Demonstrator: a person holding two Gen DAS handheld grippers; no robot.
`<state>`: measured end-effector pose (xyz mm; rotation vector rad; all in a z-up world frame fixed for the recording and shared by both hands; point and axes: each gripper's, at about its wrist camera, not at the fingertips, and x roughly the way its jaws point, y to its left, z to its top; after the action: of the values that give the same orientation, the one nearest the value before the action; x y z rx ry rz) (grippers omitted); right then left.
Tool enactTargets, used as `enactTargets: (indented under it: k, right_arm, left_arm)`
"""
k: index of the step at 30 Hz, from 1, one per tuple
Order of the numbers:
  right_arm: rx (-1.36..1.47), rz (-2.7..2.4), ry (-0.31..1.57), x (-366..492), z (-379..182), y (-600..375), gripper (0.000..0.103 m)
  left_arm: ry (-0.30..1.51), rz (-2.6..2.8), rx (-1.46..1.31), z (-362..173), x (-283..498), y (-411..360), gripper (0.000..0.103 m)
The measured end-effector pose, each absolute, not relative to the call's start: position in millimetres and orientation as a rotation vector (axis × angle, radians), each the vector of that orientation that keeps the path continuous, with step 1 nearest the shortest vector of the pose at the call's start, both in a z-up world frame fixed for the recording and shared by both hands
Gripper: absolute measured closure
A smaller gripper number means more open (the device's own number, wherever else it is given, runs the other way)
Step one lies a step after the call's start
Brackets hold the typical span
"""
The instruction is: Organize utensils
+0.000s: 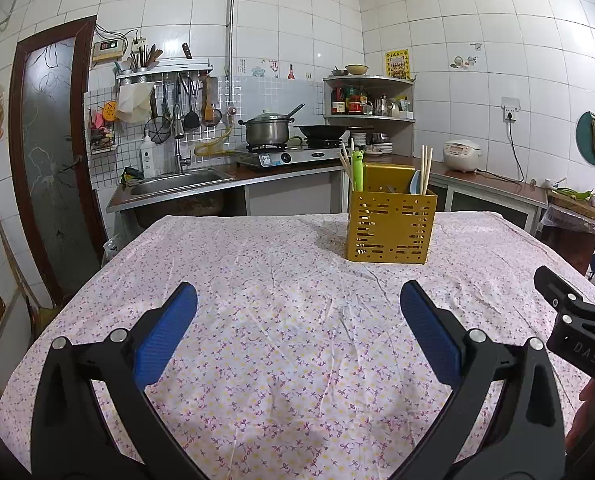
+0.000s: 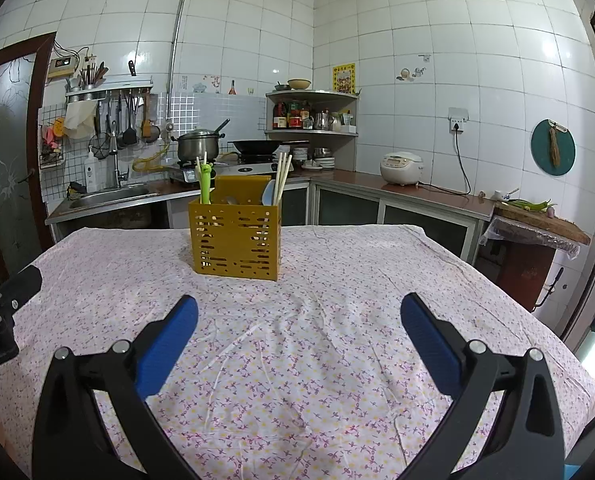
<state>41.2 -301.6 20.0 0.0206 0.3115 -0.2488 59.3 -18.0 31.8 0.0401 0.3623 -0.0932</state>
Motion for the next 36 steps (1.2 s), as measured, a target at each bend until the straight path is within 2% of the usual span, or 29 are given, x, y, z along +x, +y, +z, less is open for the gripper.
enactTargets:
  k: [36]
  right_arm:
    - [0.028,-0.247,0.315,41.7,20.2,-303.9,0.004]
  left_arm:
    - [0.368,-0.088,0.036,32.0,57.0,-17.0,0.005]
